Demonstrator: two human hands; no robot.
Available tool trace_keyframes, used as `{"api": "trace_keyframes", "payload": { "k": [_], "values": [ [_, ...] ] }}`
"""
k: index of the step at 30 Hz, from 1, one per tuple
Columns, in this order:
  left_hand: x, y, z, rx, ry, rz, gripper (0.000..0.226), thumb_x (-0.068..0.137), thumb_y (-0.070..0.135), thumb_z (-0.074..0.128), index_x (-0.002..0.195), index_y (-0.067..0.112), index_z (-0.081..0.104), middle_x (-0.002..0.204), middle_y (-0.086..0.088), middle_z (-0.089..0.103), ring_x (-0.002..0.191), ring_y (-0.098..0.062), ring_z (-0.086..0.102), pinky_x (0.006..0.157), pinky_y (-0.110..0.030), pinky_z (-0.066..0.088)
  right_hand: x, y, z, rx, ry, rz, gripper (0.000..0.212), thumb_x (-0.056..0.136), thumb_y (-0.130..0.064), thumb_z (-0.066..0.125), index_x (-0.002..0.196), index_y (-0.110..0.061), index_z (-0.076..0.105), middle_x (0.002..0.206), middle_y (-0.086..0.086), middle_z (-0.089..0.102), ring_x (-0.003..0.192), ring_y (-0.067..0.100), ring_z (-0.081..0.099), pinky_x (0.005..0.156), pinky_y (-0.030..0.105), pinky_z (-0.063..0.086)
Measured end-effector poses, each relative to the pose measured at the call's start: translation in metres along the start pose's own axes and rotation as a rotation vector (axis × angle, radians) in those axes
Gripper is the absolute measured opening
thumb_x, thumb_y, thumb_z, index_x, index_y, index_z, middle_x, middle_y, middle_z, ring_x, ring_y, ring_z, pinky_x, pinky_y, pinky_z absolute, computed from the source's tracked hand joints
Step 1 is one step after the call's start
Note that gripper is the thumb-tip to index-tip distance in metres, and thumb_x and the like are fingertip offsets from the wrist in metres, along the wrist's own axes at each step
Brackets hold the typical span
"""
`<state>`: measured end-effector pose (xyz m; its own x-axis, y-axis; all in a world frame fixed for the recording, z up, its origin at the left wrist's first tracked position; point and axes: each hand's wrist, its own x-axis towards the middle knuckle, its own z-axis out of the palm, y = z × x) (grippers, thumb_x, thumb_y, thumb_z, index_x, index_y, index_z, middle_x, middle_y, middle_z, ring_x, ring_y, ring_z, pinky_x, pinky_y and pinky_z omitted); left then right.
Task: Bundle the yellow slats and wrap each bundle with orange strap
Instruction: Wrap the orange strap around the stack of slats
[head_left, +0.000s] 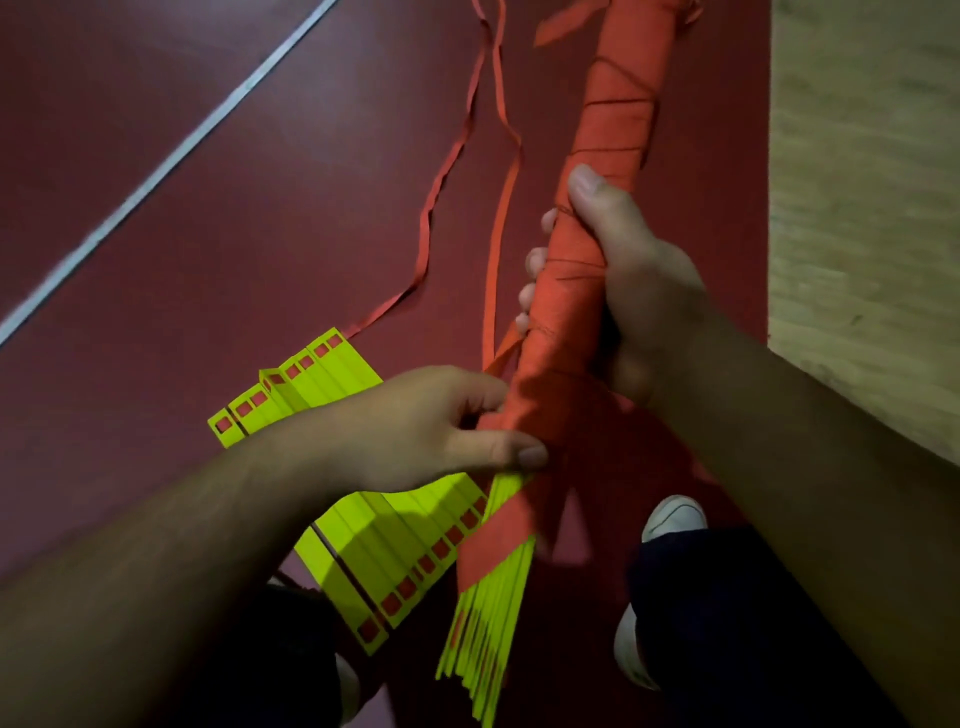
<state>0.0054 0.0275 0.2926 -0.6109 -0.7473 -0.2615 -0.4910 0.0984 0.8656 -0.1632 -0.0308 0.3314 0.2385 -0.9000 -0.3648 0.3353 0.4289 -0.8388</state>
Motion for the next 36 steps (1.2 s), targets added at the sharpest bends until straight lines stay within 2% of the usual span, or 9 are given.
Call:
{"api": "trace_keyframes", "payload": {
  "k": [4, 9, 12, 15, 20, 24, 30, 33, 36],
  "values": [
    [-0.001, -0.006, -0.004, 0.215, 0.127, -0.052, 0.041, 0.082, 0.062, 0.061, 0.063, 0.027, 0.051, 0.055, 0.012, 0.057, 0.052, -0.002, 0.05, 0.052, -0.021, 0.038, 0.005, 0.006, -0.001, -0.167, 0.26, -0.116, 0.029, 0.085, -0.04, 0.073, 0.073, -0.015, 0.067, 0.072, 0.006, 0.067, 0.066, 0.024, 0.066, 0.069, 0.047, 0.059],
    [-0.003, -0.007, 0.006, 0.347, 0.187, -0.076, 0.063, 0.082, 0.076, 0.035, 0.077, 0.017, 0.056, 0.068, -0.003, 0.063, 0.066, -0.019, 0.059, 0.063, -0.043, 0.048, 0.011, 0.015, -0.005, -0.39, 0.513, -0.245, 0.047, 0.071, -0.058, 0.077, 0.082, -0.013, 0.071, 0.077, -0.009, 0.073, 0.076, 0.016, 0.072, 0.082, 0.039, 0.059],
    [-0.003, 0.0, 0.011, 0.406, 0.228, -0.171, 0.074, 0.073, 0.088, 0.031, 0.077, 0.018, 0.056, 0.066, -0.003, 0.06, 0.063, -0.017, 0.057, 0.06, -0.042, 0.046, 0.01, 0.015, -0.004, -0.439, 0.559, -0.191, 0.057, 0.068, -0.068, 0.073, 0.094, -0.018, 0.065, 0.091, -0.008, 0.071, 0.085, 0.013, 0.069, 0.087, 0.036, 0.057],
    [-0.005, -0.001, 0.008, 0.447, 0.26, -0.13, 0.061, 0.077, 0.078, 0.05, 0.073, 0.017, 0.054, 0.061, 0.001, 0.055, 0.057, -0.012, 0.051, 0.055, -0.036, 0.038, 0.007, 0.014, 0.002, -0.449, 0.493, -0.154, 0.078, 0.055, -0.079, 0.072, 0.106, -0.019, 0.066, 0.099, -0.006, 0.072, 0.094, 0.015, 0.069, 0.091, 0.041, 0.056],
    [-0.014, 0.001, -0.001, -0.273, 0.043, 0.077, 0.048, 0.088, 0.043, 0.064, 0.092, -0.005, 0.058, 0.078, -0.028, 0.054, 0.074, -0.023, 0.048, 0.063, -0.053, 0.043, 0.0, 0.003, 0.001, 0.049, 0.017, -0.148, 0.038, 0.084, -0.041, 0.065, 0.107, -0.01, 0.063, 0.088, 0.013, 0.069, 0.082, 0.029, 0.068, 0.089, 0.055, 0.053],
    [-0.014, 0.001, 0.001, -0.348, -0.028, 0.108, 0.052, 0.091, 0.048, 0.064, 0.088, -0.003, 0.056, 0.074, -0.026, 0.047, 0.073, -0.025, 0.042, 0.06, -0.055, 0.036, -0.005, -0.003, -0.001, 0.195, -0.268, 0.001, 0.031, 0.086, -0.031, 0.057, 0.113, -0.015, 0.054, 0.083, 0.009, 0.065, 0.073, 0.023, 0.066, 0.075, 0.043, 0.06],
    [-0.013, -0.002, -0.006, 0.198, 0.071, -0.078, 0.055, 0.076, 0.075, 0.054, 0.072, 0.02, 0.057, 0.056, 0.007, 0.046, 0.051, -0.007, 0.039, 0.05, -0.022, 0.031, 0.004, 0.014, 0.007, -0.109, 0.097, -0.016, 0.011, 0.088, -0.017, 0.067, 0.084, -0.011, 0.058, 0.067, 0.009, 0.06, 0.054, 0.023, 0.062, 0.056, 0.037, 0.055],
    [-0.014, -0.002, -0.004, 0.349, 0.109, -0.144, 0.073, 0.067, 0.089, 0.041, 0.075, 0.019, 0.059, 0.062, -0.003, 0.056, 0.055, -0.016, 0.05, 0.052, -0.029, 0.038, 0.012, 0.026, 0.004, -0.295, 0.235, -0.104, 0.023, 0.076, -0.03, 0.075, 0.076, -0.011, 0.062, 0.068, 0.009, 0.064, 0.063, 0.03, 0.066, 0.066, 0.045, 0.058],
    [-0.009, 0.001, 0.008, 0.467, 0.124, -0.205, 0.081, 0.065, 0.094, 0.037, 0.075, 0.017, 0.057, 0.061, -0.004, 0.057, 0.058, -0.018, 0.054, 0.058, -0.039, 0.045, 0.013, 0.03, 0.004, -0.583, 0.343, -0.148, 0.06, 0.054, -0.06, 0.072, 0.092, -0.015, 0.066, 0.086, 0.004, 0.072, 0.079, 0.029, 0.069, 0.078, 0.05, 0.058]
  ]
}}
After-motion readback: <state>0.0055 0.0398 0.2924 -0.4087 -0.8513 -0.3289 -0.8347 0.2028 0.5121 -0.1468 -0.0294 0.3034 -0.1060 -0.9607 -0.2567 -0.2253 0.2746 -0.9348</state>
